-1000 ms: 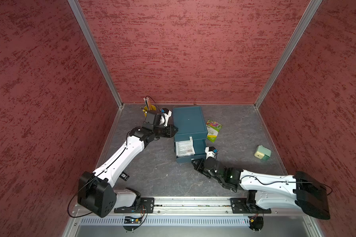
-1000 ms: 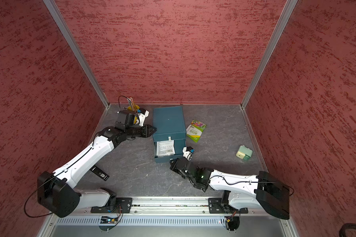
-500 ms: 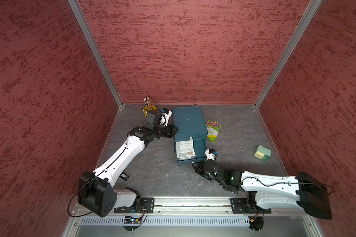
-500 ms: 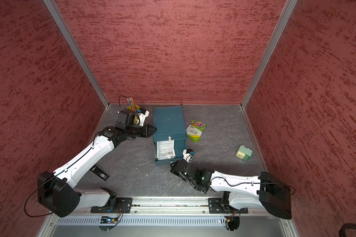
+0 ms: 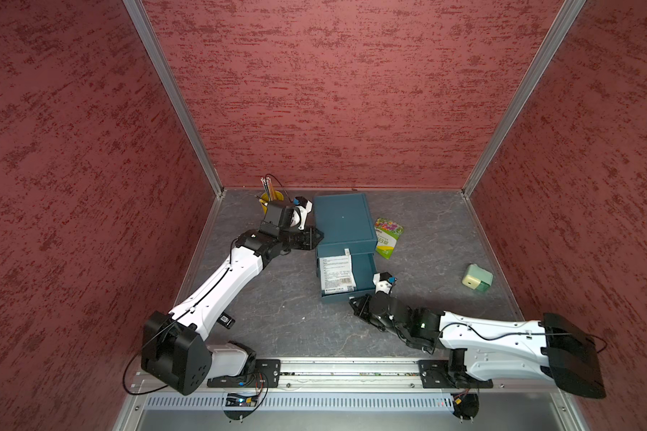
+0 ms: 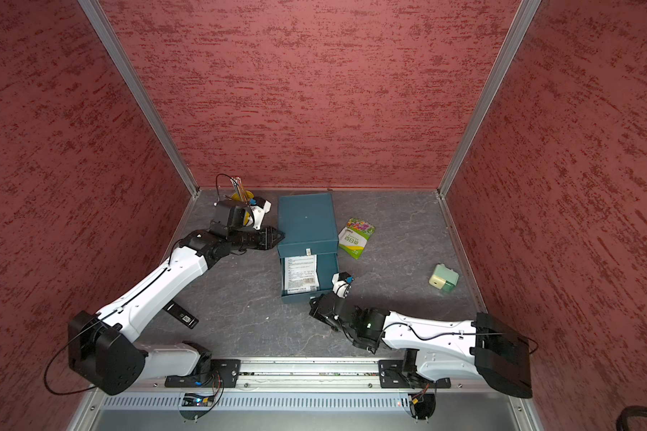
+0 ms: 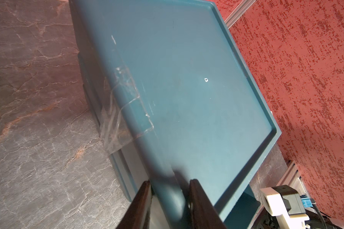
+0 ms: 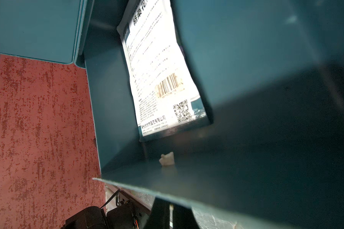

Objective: Take the seed bags out of the drawer
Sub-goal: Open the drawer in the storage box, then pick up the seed packet from the drawer.

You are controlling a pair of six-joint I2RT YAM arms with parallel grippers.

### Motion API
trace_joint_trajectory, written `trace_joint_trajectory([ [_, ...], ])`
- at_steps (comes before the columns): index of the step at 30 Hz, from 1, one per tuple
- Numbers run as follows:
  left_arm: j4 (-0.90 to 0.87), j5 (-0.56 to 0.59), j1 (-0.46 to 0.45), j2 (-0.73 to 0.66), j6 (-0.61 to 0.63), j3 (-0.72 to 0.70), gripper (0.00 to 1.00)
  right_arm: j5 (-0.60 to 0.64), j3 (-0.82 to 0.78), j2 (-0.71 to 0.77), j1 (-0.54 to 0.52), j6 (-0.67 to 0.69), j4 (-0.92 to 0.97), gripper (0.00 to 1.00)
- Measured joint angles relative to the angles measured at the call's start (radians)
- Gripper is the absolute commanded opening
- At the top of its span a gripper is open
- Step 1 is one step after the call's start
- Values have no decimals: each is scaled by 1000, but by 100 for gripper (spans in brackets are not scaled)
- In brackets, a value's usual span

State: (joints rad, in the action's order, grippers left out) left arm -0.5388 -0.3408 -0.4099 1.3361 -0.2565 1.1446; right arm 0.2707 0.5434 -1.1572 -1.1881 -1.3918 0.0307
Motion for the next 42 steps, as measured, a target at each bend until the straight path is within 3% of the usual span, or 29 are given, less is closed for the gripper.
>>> trace_joint_trajectory([
  [3, 0, 0, 0, 0, 0, 0, 34, 1, 0, 0, 0, -8, 0, 23],
  [6, 0, 0, 0, 0, 0, 0, 34, 2, 0, -1, -2, -14, 14, 36],
  [13, 0, 0, 0, 0, 0, 0, 34, 5, 4, 11, -3, -12, 56, 50],
  [18, 0, 1, 0, 0, -1, 0, 34, 19, 86, 88, -5, 42, 188, 61],
  [25, 0, 2, 0, 0, -2, 0, 34, 10, 311, 139, 70, 210, 377, 68],
  [33, -4, 2, 0, 2, 0, 6, 34, -190, 541, -52, 295, 454, 552, 74],
  [42, -8, 2, 0, 5, 0, 10, 33, -324, 572, -193, 361, 598, 599, 74],
])
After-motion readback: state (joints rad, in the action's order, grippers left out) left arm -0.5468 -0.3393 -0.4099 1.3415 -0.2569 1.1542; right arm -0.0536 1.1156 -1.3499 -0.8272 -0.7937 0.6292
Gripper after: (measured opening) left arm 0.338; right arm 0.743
